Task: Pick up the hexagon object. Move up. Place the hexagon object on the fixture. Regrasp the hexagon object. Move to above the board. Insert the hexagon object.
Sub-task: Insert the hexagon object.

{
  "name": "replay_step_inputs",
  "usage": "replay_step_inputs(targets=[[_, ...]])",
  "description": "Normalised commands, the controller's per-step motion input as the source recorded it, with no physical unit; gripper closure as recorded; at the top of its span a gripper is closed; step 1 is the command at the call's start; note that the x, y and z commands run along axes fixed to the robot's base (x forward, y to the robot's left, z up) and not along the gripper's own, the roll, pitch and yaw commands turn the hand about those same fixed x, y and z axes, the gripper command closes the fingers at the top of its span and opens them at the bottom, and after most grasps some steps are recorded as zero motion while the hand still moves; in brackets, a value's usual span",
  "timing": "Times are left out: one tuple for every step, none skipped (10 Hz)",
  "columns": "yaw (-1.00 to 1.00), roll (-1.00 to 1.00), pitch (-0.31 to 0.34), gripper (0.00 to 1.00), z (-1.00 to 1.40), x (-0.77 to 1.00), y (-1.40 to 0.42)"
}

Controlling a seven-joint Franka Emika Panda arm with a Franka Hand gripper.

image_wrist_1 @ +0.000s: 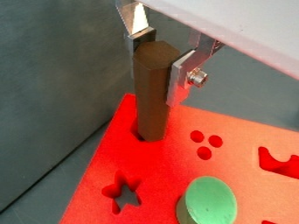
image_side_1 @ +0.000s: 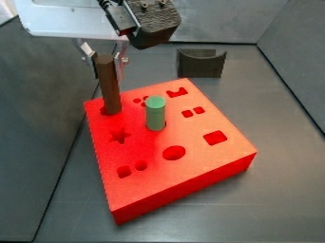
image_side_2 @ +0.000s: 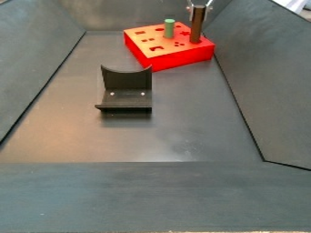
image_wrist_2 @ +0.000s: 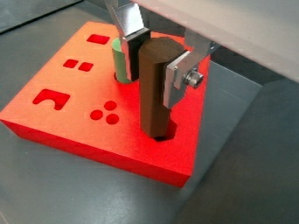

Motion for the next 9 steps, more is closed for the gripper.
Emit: replay_step_inputs(targets=[[0.00,0.11,-0.074,1.00,-1.00,-0.09,-0.31],[0.00,0.05,-0.124,1.00,-0.93,-0.39,-0.35],[0.00,0.00,-0.097,1.00,-0.95,-0.02,-0.33],[0.08,0.09,-0.061,1.00,-1.00,0.00,-0.15],[0.02,0.03,0.003,1.00,-0.91,0.07,0.30],[0.00,0.03,0.090,1.00,-0.79,0.15,0.40],[0.00,0.01,0.054,1.00,-0.27,0.03,0.11],[0.00,0.00,0.000,1.00,-0.06,0.00,0.00],[0.05,0.03,0.004,1.00,-0.41,-0.11,0.30]])
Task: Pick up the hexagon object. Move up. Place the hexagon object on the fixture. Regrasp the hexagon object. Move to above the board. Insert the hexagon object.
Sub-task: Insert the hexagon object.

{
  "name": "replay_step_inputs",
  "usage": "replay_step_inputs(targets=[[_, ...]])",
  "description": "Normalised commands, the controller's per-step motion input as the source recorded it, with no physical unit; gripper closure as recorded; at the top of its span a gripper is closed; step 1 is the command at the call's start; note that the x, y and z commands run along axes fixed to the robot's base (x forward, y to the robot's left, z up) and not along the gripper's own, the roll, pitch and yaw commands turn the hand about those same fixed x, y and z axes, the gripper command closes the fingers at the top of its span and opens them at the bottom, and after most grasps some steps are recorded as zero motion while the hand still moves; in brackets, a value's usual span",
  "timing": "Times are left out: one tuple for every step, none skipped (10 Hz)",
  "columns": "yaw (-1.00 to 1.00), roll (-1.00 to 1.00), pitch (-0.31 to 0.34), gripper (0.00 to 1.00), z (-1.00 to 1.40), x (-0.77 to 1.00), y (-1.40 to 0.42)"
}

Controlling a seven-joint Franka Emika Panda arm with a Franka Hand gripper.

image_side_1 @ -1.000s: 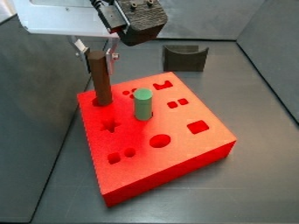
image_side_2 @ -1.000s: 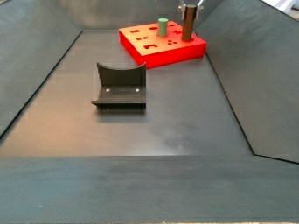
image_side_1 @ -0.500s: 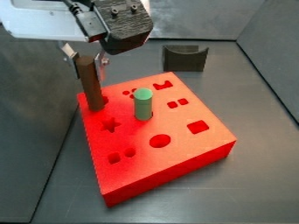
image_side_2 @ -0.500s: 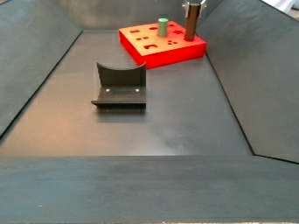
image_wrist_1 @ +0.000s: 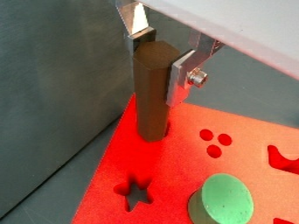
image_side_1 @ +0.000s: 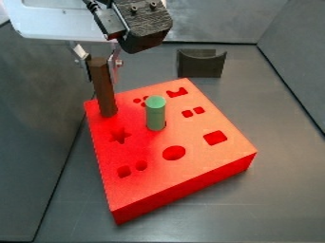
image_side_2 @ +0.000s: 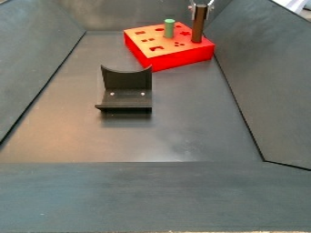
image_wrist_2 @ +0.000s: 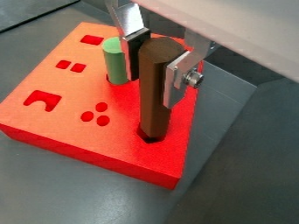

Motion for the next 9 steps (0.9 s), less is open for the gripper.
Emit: replay_step_inputs(targets=[[0.07,0.03,0.034,1.00,-0.54,0.00,0.42],[0.00,0.00,-0.004,1.00,0.00,0.00,0.00],[0.00,0.00,-0.004,1.00,-0.06,0.05,-0.11],[0.00,0.00,-0.057,1.00,-0.38,0.00,-0.03],[0.00,0.12,-0.179,1.00,-0.86,0.00,-0.15],[0.00,0.10,-0.153,1.00,-0.92,0.00,-0.04],[0.00,0.16,-0.143,1.00,-0.51,0.00,-0.06],[0.00,0.00,-0.011,1.00,0.00,0.00,0.00],[0.00,0.00,0.000,1.00,0.00,0.00,0.00]])
